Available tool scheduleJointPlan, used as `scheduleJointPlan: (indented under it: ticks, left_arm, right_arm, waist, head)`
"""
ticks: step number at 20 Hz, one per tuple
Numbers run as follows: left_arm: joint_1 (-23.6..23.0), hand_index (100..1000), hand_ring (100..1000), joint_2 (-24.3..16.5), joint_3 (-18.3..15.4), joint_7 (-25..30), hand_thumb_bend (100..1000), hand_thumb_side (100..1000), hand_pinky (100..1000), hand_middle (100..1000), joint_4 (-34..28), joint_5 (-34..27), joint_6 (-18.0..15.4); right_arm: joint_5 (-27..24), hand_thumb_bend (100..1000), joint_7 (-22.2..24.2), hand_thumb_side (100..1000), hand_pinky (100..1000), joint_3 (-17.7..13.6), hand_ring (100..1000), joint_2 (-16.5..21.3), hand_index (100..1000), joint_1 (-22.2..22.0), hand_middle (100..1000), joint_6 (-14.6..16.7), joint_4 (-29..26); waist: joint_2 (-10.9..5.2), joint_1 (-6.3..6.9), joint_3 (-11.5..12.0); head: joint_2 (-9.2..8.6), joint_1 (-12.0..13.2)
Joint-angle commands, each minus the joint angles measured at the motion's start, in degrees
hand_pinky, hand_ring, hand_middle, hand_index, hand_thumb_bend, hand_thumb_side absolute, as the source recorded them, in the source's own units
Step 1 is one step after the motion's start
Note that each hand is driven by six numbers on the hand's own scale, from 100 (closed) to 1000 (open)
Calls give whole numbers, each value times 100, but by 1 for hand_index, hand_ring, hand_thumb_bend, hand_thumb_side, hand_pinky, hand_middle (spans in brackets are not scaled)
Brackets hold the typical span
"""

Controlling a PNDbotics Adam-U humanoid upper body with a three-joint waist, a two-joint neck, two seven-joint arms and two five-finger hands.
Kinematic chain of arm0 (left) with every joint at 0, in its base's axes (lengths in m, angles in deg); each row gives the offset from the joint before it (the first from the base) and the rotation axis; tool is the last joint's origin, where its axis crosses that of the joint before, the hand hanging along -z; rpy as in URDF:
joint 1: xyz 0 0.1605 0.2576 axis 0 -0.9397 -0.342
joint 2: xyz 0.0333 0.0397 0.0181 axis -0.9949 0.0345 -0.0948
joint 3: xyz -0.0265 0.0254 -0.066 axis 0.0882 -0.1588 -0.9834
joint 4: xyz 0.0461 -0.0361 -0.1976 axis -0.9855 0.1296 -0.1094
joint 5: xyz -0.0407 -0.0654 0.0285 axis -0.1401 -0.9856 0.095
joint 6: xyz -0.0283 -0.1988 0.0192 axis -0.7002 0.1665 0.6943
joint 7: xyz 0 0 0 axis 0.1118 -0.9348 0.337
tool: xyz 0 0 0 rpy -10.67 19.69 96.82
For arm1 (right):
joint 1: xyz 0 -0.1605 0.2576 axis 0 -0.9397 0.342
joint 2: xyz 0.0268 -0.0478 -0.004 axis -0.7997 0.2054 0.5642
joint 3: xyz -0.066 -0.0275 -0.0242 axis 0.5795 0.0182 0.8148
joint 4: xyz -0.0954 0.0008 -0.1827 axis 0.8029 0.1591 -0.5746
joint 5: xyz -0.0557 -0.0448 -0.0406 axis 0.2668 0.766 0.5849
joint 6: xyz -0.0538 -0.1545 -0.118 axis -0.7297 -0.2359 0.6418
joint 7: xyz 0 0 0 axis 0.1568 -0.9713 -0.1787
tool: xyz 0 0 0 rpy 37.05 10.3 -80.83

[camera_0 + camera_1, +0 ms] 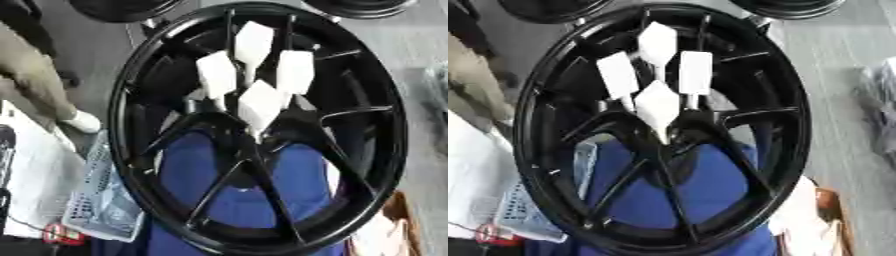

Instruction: Pull the pin out of the wheel hub.

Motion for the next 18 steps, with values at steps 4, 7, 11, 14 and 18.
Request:
scheduleJointPlan:
  ticks: [4,7,11,14,18]
  left_arm:
    - [21,720,688,-80,-53,13,246,581,822,654,-116,19,-2]
    - [9,720,688,-90,-52,12,246,582,822,654,-116,22,2]
    - [-7,720,688,-121,-41,18,245,583,823,654,-116,28,13]
    - [-14,720,687,-151,-38,23,243,583,823,653,-116,38,14]
    - [-37,719,687,-194,-35,27,241,585,823,653,-116,52,23]
  right_arm:
    - [-27,183,29,353,749,-76,753,146,827,39,776,3,-42]
    - [34,195,75,348,753,-116,760,239,833,79,782,-23,-71]
    - [206,209,296,352,761,-109,769,625,841,176,789,-152,-138]
    - [315,222,530,345,770,-78,776,1033,846,299,795,-185,-144]
    - [475,235,890,347,783,-17,789,1651,851,410,805,-157,-145]
  waist:
    - [-108,-10,14]
    - [-105,-21,10]
    - [-106,-52,-9]
    - [-106,-77,-25]
    - [-95,-113,-50]
  head:
    - [7,-7]
    - [18,-1]
    - [25,17]
    - [26,34]
    - [16,73]
